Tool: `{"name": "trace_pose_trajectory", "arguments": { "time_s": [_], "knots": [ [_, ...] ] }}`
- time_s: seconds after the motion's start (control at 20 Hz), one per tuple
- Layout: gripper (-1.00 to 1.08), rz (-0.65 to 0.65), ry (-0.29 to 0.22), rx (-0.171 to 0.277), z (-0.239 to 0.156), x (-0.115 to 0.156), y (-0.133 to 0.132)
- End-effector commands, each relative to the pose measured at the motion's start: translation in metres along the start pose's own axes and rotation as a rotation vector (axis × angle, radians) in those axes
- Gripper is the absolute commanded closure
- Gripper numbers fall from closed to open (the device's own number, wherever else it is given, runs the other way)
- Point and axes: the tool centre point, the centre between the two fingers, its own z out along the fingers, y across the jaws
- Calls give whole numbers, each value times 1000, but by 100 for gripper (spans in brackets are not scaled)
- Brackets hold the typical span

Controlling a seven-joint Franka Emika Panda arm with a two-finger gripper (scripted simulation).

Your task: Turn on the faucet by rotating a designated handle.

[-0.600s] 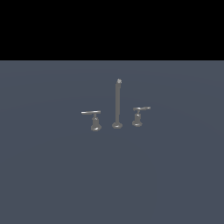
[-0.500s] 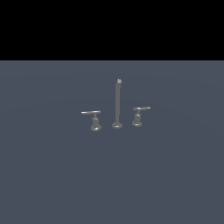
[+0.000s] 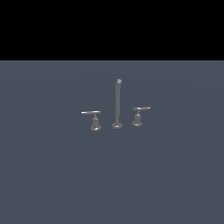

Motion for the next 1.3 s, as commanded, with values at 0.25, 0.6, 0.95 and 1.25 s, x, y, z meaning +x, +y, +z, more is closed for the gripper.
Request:
{"name": "trace_pose_trajectory", "arguments": {
  "time_s": [0.25,0.6,0.95,1.25],
  "knots": [
    [108,25,0,0,1,9,2],
    [108,108,-1,1,8,38,7],
    [108,249,-3,4,25,87,17],
    [108,393,-5,5,50,136,30]
  ]
}}
